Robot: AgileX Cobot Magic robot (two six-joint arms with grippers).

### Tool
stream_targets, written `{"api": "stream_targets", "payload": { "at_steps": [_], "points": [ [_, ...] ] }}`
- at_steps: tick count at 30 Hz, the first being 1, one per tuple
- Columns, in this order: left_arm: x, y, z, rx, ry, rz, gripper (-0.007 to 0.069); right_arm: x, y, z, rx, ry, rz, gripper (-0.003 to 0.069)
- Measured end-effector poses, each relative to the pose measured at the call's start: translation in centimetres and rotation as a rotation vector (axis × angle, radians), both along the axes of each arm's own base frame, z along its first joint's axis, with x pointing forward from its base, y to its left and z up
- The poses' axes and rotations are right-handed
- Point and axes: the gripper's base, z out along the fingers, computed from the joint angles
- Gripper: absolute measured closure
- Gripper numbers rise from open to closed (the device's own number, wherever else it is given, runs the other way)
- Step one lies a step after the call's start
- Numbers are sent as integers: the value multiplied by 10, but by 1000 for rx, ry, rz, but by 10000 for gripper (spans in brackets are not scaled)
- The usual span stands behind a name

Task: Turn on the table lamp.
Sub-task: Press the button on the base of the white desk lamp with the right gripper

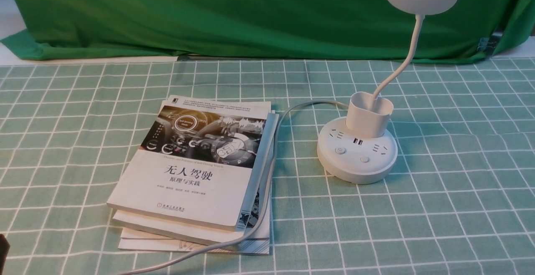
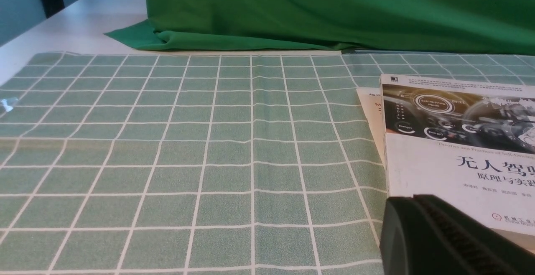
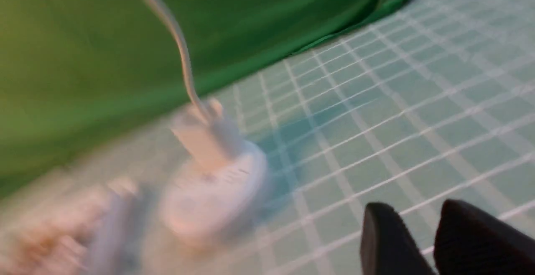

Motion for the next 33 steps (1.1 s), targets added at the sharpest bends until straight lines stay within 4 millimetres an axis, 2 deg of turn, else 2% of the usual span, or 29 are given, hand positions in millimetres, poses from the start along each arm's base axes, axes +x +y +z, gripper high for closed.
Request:
{"api": "stream_targets", "payload": {
  "at_steps": [2, 4, 15, 19, 22, 23, 26, 29, 31, 32, 33],
  "points": [
    [0, 0, 0, 0, 0, 0, 603, 0, 0, 1, 266, 12, -29, 418],
    [0, 0, 0, 0, 0, 0, 603, 0, 0, 1, 364, 16, -44, 418],
    [0, 0, 0, 0, 0, 0, 603, 1, -2, 6, 230, -48, -38, 418],
    [0, 0, 0, 0, 0, 0, 603, 1, -2, 13, 126, -115, -27, 418],
    [0, 0, 0, 0, 0, 0, 603, -1, -2, 32, -17, -146, -16, 443],
    [0, 0, 0, 0, 0, 0, 603, -3, -2, 59, -155, -172, -8, 506],
    [0, 0, 0, 0, 0, 0, 603, 1, -1, 107, -381, -146, 13, 611],
    [0, 0, 0, 0, 0, 0, 603, 18, 0, 154, -601, -37, 74, 631],
    [0, 0, 0, 0, 0, 0, 603, 25, 2, 164, -660, 34, 115, 631],
    [0, 0, 0, 0, 0, 0, 603, 40, 4, 178, -727, 122, 180, 631],
    [0, 0, 0, 0, 0, 0, 603, 52, 7, 183, -772, 204, 255, 631]
  ]
}}
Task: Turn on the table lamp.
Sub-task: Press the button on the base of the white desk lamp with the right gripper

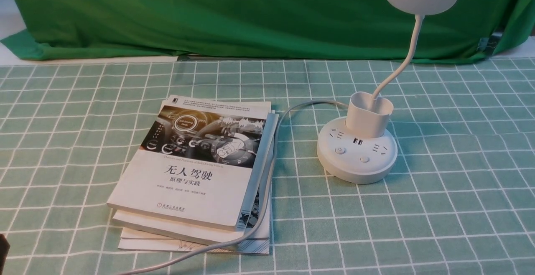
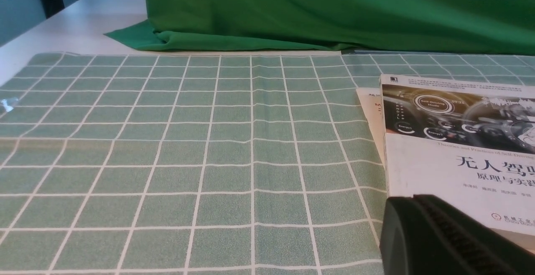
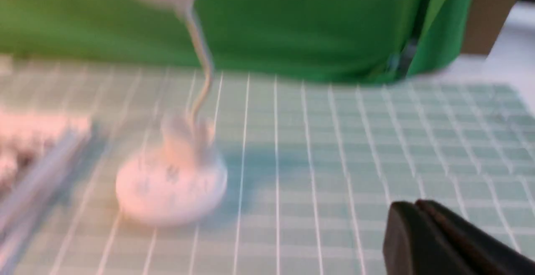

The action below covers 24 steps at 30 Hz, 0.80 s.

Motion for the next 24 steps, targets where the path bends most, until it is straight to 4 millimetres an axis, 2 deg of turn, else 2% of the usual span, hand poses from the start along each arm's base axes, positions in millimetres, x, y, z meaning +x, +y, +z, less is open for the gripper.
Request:
{"api": "stream_targets", "payload": {
  "at_steps": [1, 2, 6, 11, 12, 18, 19, 21, 23, 24],
  "points": [
    [0, 0, 0, 0, 0, 0, 603, 2, 1, 1, -5, 15, 7, 631],
    [0, 0, 0, 0, 0, 0, 603, 20, 5, 2, -33, 118, 59, 631],
    [0, 0, 0, 0, 0, 0, 603, 56, 18, -9, -29, 316, 194, 631],
    [0, 0, 0, 0, 0, 0, 603, 98, 39, -41, -58, 471, 311, 631],
    [0, 0, 0, 0, 0, 0, 603, 102, 41, -44, -61, 483, 319, 631],
    [0, 0, 0, 0, 0, 0, 603, 156, 86, -88, -108, 630, 439, 630],
    [0, 0, 0, 0, 0, 0, 603, 157, 88, -89, -110, 633, 444, 630],
    [0, 0, 0, 0, 0, 0, 603, 179, 103, -106, -139, 677, 473, 630],
    [0, 0, 0, 0, 0, 0, 603, 188, 109, -114, -151, 690, 480, 630],
    [0, 0, 0, 0, 0, 0, 603, 200, 117, -123, -166, 694, 489, 630]
  ]
}}
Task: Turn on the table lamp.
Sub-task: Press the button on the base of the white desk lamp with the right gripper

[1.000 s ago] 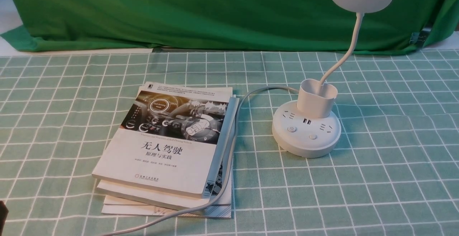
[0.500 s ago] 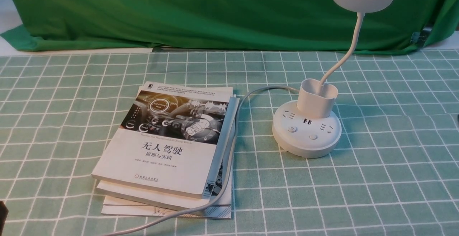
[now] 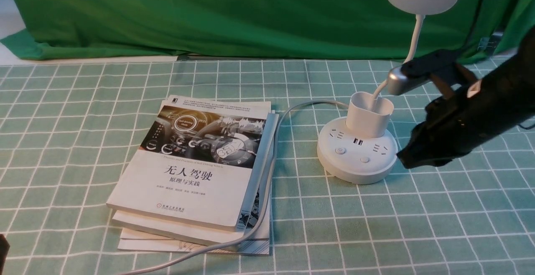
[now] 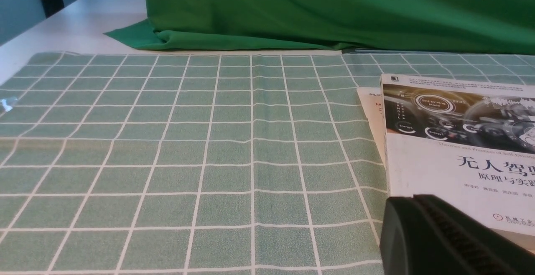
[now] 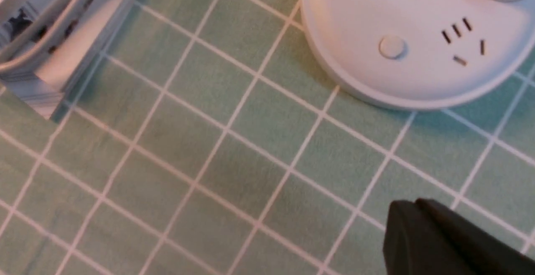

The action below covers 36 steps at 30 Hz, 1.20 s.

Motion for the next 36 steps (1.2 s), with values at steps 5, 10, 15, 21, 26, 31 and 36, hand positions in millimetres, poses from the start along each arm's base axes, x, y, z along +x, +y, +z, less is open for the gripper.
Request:
{"api": "stream_targets", "payload": {
  "at_steps": [5, 10, 15, 21, 26, 31, 36],
  "points": [
    [0, 0, 0, 0, 0, 0, 603, 25, 17, -25, -7, -31, 5, 629],
    [0, 0, 0, 0, 0, 0, 603, 37, 21, -42, -12, -65, -7, 629],
    [0, 0, 0, 0, 0, 0, 603, 43, 23, -52, -12, -84, -17, 629],
    [0, 0, 0, 0, 0, 0, 603, 48, 24, -60, -13, -97, -25, 629],
    [0, 0, 0, 0, 0, 0, 603, 49, 24, -66, -17, -91, -28, 629],
    [0, 0, 0, 0, 0, 0, 603, 50, 25, -72, -23, -78, -27, 629],
    [0, 0, 0, 0, 0, 0, 603, 50, 25, -72, -23, -78, -27, 629]
  ]
}}
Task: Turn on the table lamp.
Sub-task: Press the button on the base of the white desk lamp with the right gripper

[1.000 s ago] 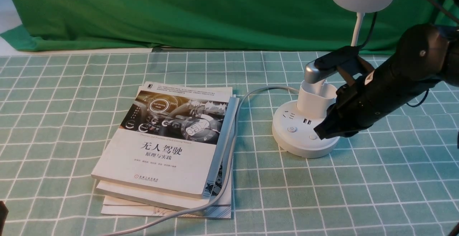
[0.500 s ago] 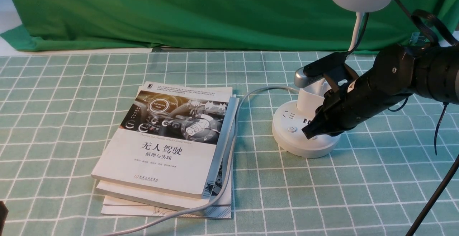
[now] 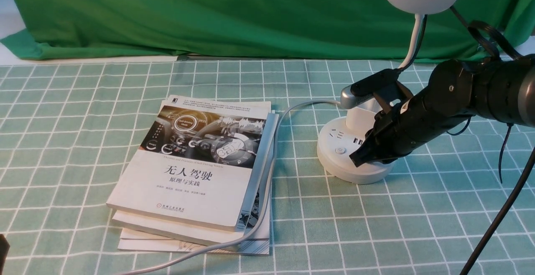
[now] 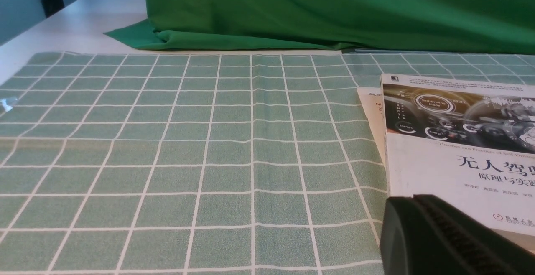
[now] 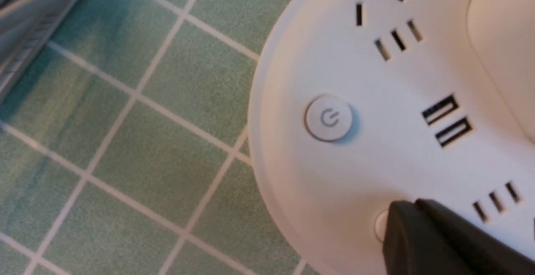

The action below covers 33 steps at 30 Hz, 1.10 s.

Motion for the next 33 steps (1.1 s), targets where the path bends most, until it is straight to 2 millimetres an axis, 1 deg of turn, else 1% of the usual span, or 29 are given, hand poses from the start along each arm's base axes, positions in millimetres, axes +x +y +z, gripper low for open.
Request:
{"api": "stream_targets", "payload": {
  "at_steps": [14, 19, 25, 29, 31, 32, 33],
  "points": [
    [0, 0, 0, 0, 0, 0, 603, 3, 1, -5, -3, 14, 1, 629],
    [0, 0, 0, 0, 0, 0, 603, 4, 2, -10, -10, 44, 5, 629],
    [0, 0, 0, 0, 0, 0, 603, 4, 3, -11, -6, 56, -4, 629],
    [0, 0, 0, 0, 0, 0, 603, 1, 2, -1, 4, 50, -11, 629],
    [0, 0, 0, 0, 0, 0, 603, -7, 0, 5, -1, 79, -2, 629],
    [0, 0, 0, 0, 0, 0, 603, -12, -2, 10, -3, 90, 4, 629],
    [0, 0, 0, 0, 0, 0, 603, -18, -4, 20, 2, 79, 4, 629]
  ]
}}
